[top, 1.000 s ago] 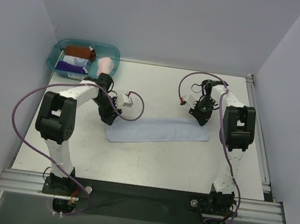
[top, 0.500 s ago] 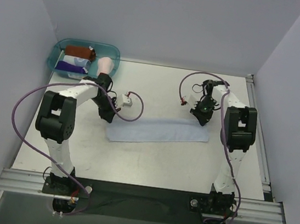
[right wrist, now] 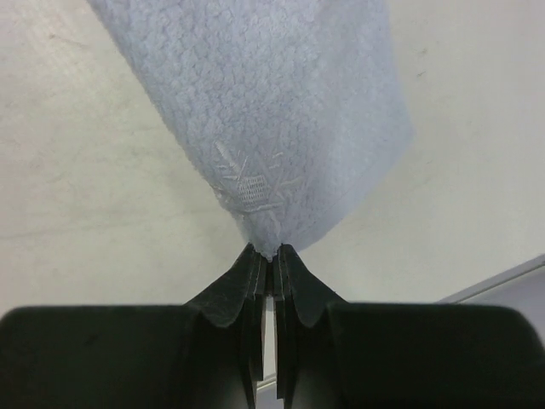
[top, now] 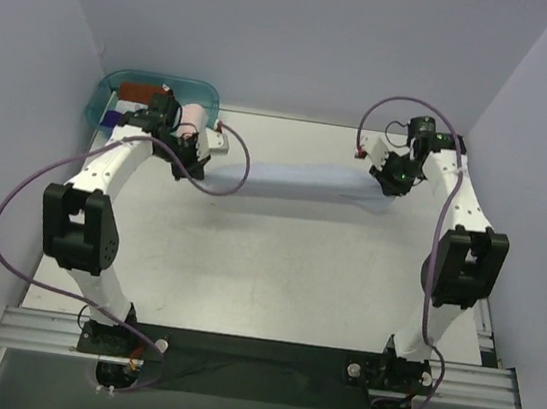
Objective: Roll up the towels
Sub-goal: Fold the towel
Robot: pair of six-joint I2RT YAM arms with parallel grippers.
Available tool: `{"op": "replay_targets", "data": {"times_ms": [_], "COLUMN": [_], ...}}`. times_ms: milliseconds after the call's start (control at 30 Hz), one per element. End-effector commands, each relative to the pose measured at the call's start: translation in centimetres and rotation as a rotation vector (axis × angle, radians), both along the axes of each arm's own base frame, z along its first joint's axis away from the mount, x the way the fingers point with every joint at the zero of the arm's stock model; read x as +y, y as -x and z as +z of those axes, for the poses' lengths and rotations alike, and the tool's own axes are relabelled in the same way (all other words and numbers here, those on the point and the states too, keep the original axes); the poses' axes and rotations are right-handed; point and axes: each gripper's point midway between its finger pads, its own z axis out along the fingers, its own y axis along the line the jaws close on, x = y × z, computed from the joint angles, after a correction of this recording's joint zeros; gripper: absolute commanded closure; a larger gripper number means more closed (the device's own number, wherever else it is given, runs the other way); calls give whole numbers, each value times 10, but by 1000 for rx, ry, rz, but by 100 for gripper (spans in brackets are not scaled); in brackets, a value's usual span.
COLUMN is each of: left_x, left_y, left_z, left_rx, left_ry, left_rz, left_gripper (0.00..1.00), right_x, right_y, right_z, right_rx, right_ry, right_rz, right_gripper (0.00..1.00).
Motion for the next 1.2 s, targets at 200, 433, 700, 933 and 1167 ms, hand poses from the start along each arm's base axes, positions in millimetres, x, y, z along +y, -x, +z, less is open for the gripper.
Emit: {"op": "replay_targets", "data": {"times_ms": [200, 433, 700, 933, 1167], "left_x": [2, 0, 3, 9, 5], "left_y": [114, 123, 49, 48, 124], "left_z": [-105, -94, -52, -9, 9], "left_rx": [133, 123, 68, 105, 224], "left_ry": [-159, -126, -46, 30, 85], "left_rz": [-208, -193, -23, 8, -29], "left_gripper": [100, 100, 100, 100, 100], "right_x": [3, -4, -15, -26, -17], "right_y": [113, 121, 53, 83, 167], "right_z": [-116, -107, -59, -27, -14], "right_rx": [157, 129, 31, 95, 273], "right_ry": [256, 244, 203, 145, 81], "right_rz": [176, 134, 2, -31, 25], "right_gripper": [99, 100, 100, 100, 100]}}
